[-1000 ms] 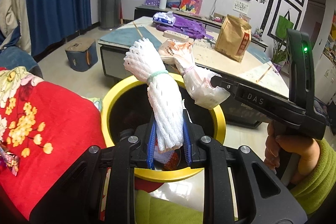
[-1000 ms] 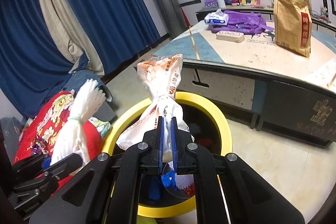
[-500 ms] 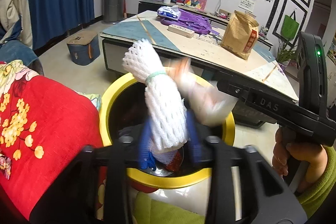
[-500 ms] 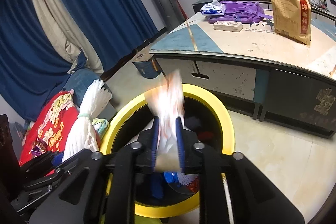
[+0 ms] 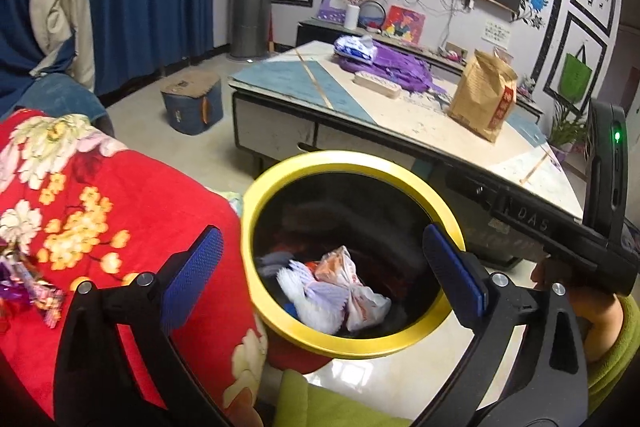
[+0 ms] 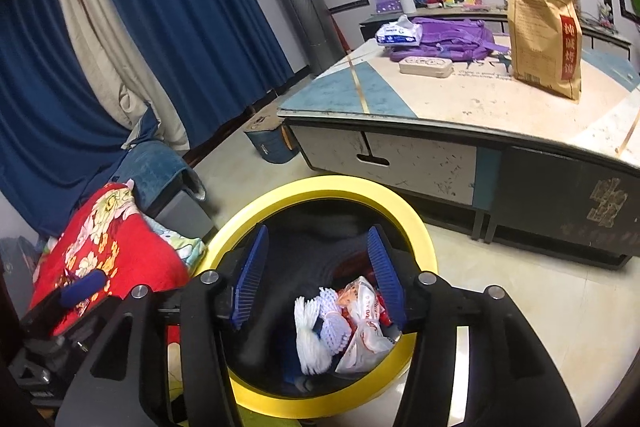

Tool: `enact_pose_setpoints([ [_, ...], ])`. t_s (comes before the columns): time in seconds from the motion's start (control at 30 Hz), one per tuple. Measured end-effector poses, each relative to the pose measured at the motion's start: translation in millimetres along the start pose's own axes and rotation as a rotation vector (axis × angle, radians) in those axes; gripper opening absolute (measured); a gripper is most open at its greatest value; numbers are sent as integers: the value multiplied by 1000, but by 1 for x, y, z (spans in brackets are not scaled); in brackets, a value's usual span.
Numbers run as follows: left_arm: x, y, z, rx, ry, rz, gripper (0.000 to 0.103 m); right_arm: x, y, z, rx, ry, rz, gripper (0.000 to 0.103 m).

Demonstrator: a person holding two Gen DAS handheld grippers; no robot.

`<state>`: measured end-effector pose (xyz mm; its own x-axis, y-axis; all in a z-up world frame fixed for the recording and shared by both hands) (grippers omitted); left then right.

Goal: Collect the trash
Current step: 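Carry the foam net and clear bag over the bin and open both tools, then move both tools back over the candy wrappers on the bed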

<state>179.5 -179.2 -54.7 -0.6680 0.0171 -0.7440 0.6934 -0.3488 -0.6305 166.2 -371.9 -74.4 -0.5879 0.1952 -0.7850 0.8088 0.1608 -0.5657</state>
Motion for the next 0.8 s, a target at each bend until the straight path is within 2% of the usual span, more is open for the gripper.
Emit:
enact_pose_setpoints([
  [0.23,-5,-28,-15,-50,-25,70,92,-3,-9,-19,-24,-48,31,51],
  [0.8,-6,-84,-60,-127,-129,183,92,-7,-28,-68,-76,-161,80,62],
])
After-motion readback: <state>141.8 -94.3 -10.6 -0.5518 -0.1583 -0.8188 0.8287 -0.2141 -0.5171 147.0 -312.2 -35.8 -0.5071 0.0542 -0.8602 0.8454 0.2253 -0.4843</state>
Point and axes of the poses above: each gripper's, at about its wrist camera, not at the fingertips, and y roughly the way its jaws point, z to its right, x to its underside, the point moved 1 cm from there along y, roughly the way its jaws point, and after that the axes turned 7 degrees about -y, right-handed, at the moved point
